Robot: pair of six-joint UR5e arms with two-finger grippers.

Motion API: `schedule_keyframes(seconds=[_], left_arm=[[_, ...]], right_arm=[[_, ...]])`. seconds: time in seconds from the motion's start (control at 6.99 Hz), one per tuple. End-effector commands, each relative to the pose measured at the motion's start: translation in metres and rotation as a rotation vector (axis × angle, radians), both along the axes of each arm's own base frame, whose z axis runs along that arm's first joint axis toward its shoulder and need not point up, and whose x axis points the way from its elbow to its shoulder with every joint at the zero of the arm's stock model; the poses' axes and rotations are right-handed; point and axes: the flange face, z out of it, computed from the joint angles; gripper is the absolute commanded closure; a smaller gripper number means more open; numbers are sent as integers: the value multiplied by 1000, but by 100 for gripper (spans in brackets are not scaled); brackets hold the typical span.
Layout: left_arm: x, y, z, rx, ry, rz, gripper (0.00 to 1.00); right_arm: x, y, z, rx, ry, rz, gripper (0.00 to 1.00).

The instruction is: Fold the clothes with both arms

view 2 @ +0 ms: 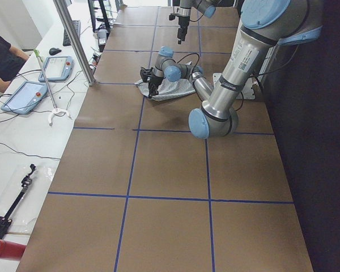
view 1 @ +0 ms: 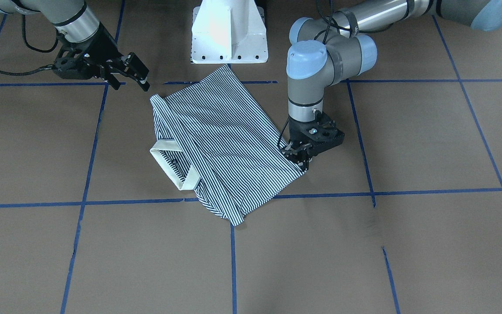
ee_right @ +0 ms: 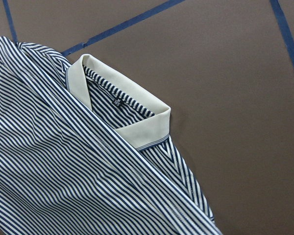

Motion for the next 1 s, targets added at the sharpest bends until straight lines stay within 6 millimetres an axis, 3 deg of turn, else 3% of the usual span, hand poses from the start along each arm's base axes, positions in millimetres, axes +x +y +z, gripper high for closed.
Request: schedule_keyframes(seconds=[0.0, 0.14, 0.43, 0.57, 0.86], left_arm=[[23, -61, 1, 106, -10, -30, 100], [19, -80, 5, 177, -5, -35, 100], [35, -118, -4, 243, 18, -60, 100], [38, -121, 8, 248, 15, -55, 100], [31, -129, 14, 276, -26, -70, 1]], right_arm=[[0, 0, -1, 2, -1, 1, 0], [0, 0, -1, 1, -2, 2, 0], [1, 1, -4, 4, -7, 1, 0], [1, 1, -4, 5, -6, 3, 0], [1, 0, -3, 7, -3, 10, 0]])
